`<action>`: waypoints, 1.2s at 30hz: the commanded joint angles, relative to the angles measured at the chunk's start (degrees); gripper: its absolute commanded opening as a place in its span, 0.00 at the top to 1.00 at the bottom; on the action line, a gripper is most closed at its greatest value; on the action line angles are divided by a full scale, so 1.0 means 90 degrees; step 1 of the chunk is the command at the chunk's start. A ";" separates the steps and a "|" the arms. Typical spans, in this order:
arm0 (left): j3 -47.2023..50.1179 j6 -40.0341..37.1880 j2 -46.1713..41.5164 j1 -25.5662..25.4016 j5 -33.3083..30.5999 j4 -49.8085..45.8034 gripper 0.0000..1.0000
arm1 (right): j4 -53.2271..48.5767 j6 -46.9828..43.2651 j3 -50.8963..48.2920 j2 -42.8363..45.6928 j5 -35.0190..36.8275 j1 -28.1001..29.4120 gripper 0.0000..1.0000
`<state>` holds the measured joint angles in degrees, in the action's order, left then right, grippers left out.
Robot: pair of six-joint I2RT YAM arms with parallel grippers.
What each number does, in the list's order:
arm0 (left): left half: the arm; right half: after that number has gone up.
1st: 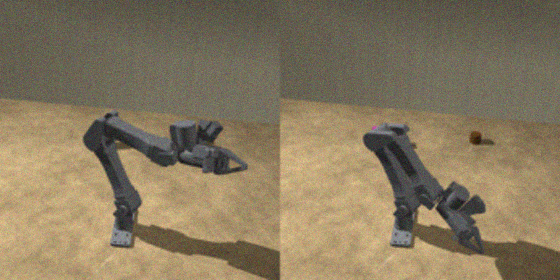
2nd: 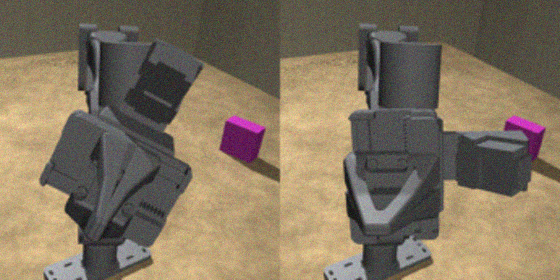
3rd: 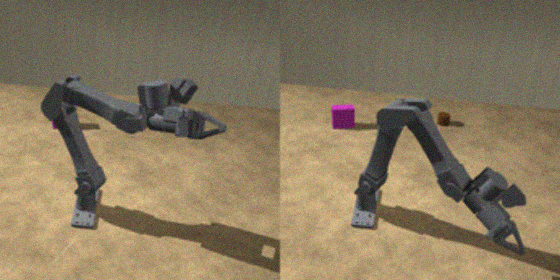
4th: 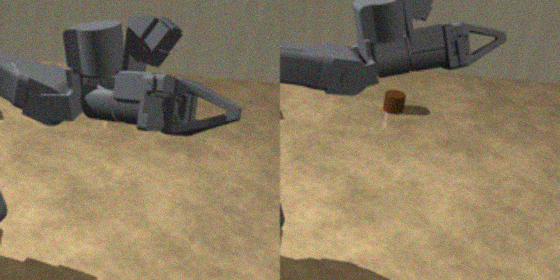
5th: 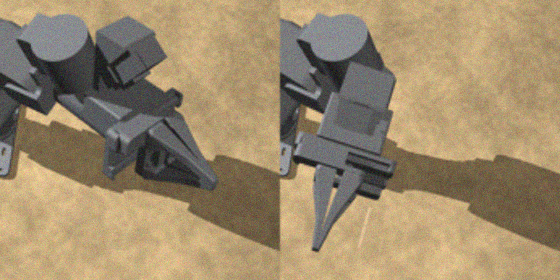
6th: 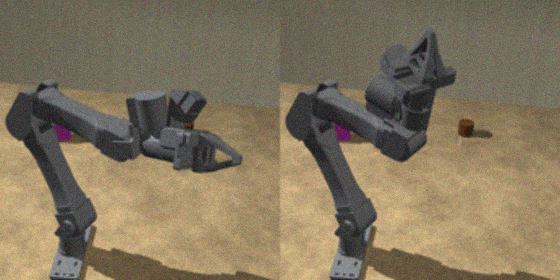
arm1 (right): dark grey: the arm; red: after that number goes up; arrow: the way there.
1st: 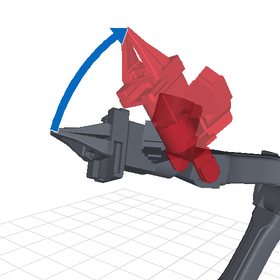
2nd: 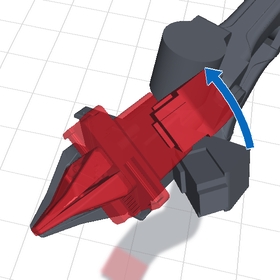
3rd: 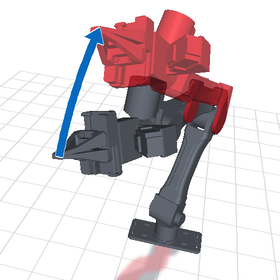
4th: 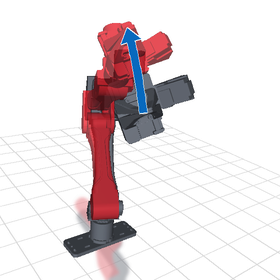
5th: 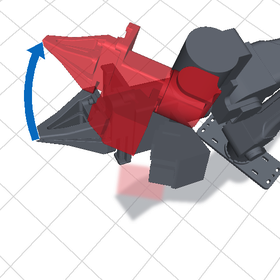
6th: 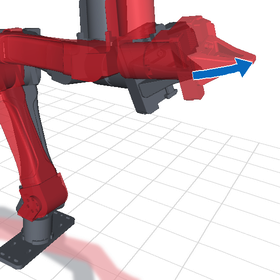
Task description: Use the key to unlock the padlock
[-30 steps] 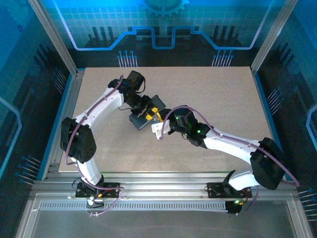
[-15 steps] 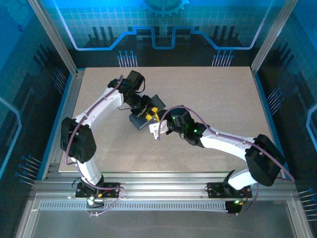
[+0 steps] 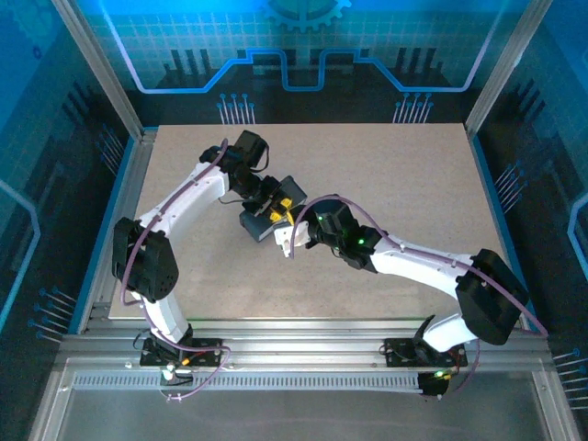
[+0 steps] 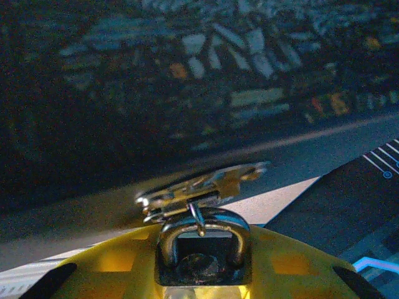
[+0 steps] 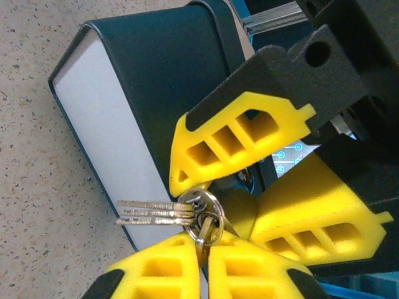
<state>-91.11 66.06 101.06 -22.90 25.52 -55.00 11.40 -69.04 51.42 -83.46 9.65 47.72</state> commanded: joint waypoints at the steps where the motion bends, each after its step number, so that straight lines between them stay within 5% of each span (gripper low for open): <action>1: 0.0035 0.0058 -0.0193 -0.0078 0.0396 0.0115 1.00 | 0.0142 0.0222 0.0414 -0.0056 -0.0086 0.0181 0.95; 7: 0.0147 0.0163 -0.0274 -0.0078 0.0386 0.0229 1.00 | -0.0063 0.1167 0.0488 0.0054 -0.0179 0.0186 1.00; 22: 0.0411 0.0492 -0.0425 -0.0091 0.0414 0.0623 1.00 | 0.0227 0.5572 0.0171 0.0217 0.0061 0.0153 1.00; 28: 0.0465 0.0502 -0.0408 -0.0107 0.0412 0.0672 1.00 | 0.0271 0.6509 0.0107 0.0482 -0.0342 0.0047 1.00; 36: 0.0351 0.0533 -0.0406 -0.0184 0.0252 0.0741 1.00 | 0.0084 0.9207 0.0336 0.0568 -0.1595 -0.0461 1.00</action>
<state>-87.90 70.87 98.67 -23.31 27.42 -48.77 7.55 0.97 51.94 -80.82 2.17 44.66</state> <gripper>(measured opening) 0.306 0.048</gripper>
